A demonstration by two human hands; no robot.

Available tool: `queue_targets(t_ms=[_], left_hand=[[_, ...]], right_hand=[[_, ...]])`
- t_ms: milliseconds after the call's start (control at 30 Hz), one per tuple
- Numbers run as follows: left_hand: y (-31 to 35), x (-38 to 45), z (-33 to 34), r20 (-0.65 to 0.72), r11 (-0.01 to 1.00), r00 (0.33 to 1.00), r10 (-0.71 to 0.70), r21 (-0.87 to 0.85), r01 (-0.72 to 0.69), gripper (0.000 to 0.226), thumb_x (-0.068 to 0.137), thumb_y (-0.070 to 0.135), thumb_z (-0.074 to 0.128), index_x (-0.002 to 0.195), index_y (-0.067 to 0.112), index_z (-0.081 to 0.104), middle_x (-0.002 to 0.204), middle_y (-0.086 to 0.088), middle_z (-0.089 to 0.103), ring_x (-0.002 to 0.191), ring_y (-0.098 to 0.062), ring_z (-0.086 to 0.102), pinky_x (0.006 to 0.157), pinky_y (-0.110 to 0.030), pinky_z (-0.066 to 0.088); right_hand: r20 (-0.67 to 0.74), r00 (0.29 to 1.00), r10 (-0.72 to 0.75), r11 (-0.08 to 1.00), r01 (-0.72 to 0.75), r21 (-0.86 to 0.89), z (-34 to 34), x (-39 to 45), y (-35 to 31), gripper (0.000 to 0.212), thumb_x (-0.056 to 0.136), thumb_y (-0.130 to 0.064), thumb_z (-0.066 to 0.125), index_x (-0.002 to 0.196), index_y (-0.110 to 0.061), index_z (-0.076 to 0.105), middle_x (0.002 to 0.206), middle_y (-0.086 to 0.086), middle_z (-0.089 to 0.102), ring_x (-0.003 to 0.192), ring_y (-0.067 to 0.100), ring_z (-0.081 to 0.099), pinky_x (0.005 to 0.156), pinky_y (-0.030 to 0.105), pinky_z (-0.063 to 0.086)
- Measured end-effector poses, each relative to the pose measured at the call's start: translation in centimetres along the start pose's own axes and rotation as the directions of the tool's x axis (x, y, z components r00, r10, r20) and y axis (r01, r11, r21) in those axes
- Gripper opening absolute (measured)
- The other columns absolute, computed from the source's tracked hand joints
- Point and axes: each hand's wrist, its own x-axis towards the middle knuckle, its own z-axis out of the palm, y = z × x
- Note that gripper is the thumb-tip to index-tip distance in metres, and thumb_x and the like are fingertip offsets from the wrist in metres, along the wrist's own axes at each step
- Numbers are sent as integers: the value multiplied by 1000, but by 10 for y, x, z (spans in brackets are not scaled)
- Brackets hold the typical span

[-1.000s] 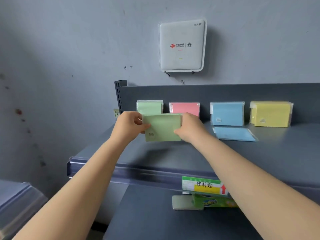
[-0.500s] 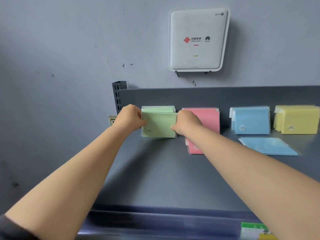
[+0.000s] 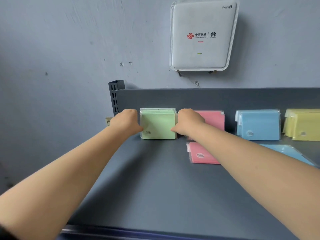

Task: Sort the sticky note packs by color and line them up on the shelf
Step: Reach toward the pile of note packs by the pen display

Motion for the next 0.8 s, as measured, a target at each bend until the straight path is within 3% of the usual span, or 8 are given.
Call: queue_targets(t_ms=[67, 133, 233, 400, 500, 600, 700, 800], left_hand=[[6, -5, -7, -35, 999, 999, -11, 31, 12, 27, 81, 24, 62, 102, 11, 52, 105, -6, 59, 86, -28, 54, 64, -30, 40], [16, -14, -16, -73, 999, 996, 47, 2, -47, 26, 82, 29, 61, 100, 14, 51, 103, -3, 59, 90, -26, 56, 66, -30, 40], [43, -35, -20, -10, 967, 982, 188, -176, -186, 24, 84, 37, 61, 97, 19, 53, 96, 4, 61, 88, -20, 57, 70, -28, 43], [88, -58, 1, 209, 920, 914, 347, -266, -288, 39, 82, 46, 62, 106, 16, 60, 102, 1, 62, 88, -19, 57, 73, -27, 45], [100, -57, 13, 326, 933, 880, 345, -222, -284, 50, 79, 49, 66, 112, 13, 58, 109, -4, 60, 90, -21, 55, 80, -30, 43], [106, -56, 18, 409, 947, 857, 315, -190, -257, 65, 75, 51, 69, 126, 14, 53, 115, -2, 58, 100, -20, 54, 86, -27, 41], [109, -54, 19, 449, 947, 838, 310, -224, -231, 65, 74, 49, 71, 126, 16, 53, 112, -1, 57, 100, -18, 53, 83, -23, 38], [111, -52, 22, 440, 937, 840, 316, -284, -204, 68, 69, 47, 76, 126, 17, 52, 98, 7, 53, 85, -10, 50, 71, -19, 39]], right_hand=[[-17, 998, -55, 996, 56, 64, -10, -3, 9, 31, 76, -28, 65, 60, -13, 42, 66, 1, 46, 72, 27, 50, 46, 24, 31], [-65, 990, -126, 983, 133, 126, -23, -9, 23, 28, 75, -34, 68, 77, -8, 59, 81, 4, 60, 86, 29, 57, 61, 30, 46], [-31, 979, -201, 953, 203, 223, -46, -28, 53, 30, 78, -36, 70, 94, -12, 62, 91, -4, 59, 92, 19, 56, 74, 26, 42], [194, 955, -222, 975, 212, 72, -56, -60, 107, 40, 77, -46, 70, 101, -15, 66, 90, -5, 61, 84, 12, 55, 75, 23, 42], [291, 940, -180, 982, 190, -6, -50, -66, 124, 54, 74, -56, 67, 109, -15, 63, 92, -9, 56, 86, 12, 51, 77, 23, 41], [352, 924, -147, 979, 187, -81, -44, -66, 131, 56, 70, -65, 64, 102, -18, 62, 82, -14, 51, 87, 14, 50, 81, 26, 35], [374, 919, -121, 982, 167, -93, -41, -65, 135, 70, 68, -69, 62, 113, -16, 63, 96, -9, 62, 95, 15, 54, 86, 29, 34], [360, 925, -123, 981, 168, -94, -39, -65, 140, 73, 65, -69, 65, 115, -17, 58, 104, -8, 60, 99, 15, 53, 92, 31, 35]])
